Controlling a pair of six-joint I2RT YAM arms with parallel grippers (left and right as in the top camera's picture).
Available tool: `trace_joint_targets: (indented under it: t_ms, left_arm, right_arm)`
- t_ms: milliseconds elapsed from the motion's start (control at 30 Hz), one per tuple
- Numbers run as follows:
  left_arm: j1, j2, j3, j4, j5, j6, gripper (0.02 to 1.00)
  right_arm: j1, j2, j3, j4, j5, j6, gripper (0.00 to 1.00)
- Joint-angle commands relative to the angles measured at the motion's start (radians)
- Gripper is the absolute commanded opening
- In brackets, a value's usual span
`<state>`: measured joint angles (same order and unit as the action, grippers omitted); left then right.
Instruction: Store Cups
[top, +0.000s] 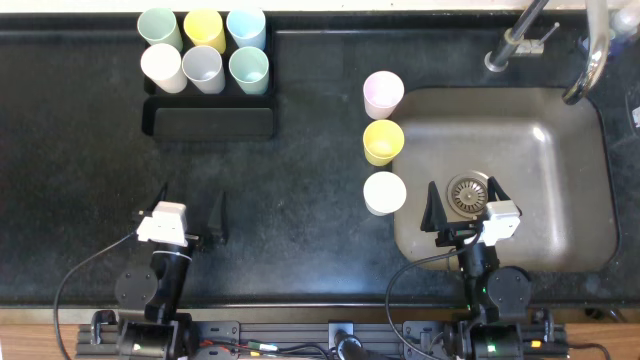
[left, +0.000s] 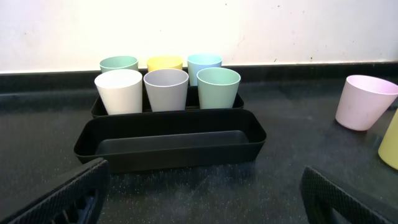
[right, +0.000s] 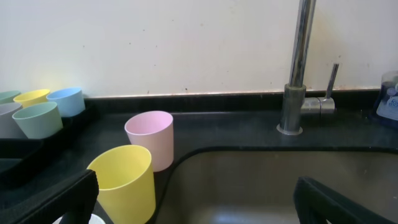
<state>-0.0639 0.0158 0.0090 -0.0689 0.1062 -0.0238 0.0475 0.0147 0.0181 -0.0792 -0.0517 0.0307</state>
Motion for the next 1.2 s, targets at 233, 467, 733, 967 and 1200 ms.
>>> trace_joint_targets:
  t_ms: [233,467,733,967,1200]
  left_arm:
    - [0.003,-0.007,-0.001,-0.005,0.016,-0.003,1.0]
    - [0.003,-0.007,-0.001,-0.005,0.016,-0.004,1.0]
    - [0.003,-0.007,-0.001,-0.005,0.017,-0.004,1.0]
    - [0.003,-0.007,-0.001,-0.005,0.017,-0.004,1.0]
    - [0.003,-0.007,-0.001,-0.005,-0.034,0.001,1.0]
  right_arm:
    - [-0.002,-0.01,-0.013,0.006,0.0,0.007,0.998]
    - [-0.002,-0.01,-0.013,0.006,0.0,0.007,0.998]
    - [-0.002,-0.01,-0.013,0.006,0.0,0.007,0.998]
    - [-0.002,-0.01,-0.013,0.006,0.0,0.007,0.998]
    - [-0.002,-0.01,-0.013,0.006,0.0,0.007,0.996]
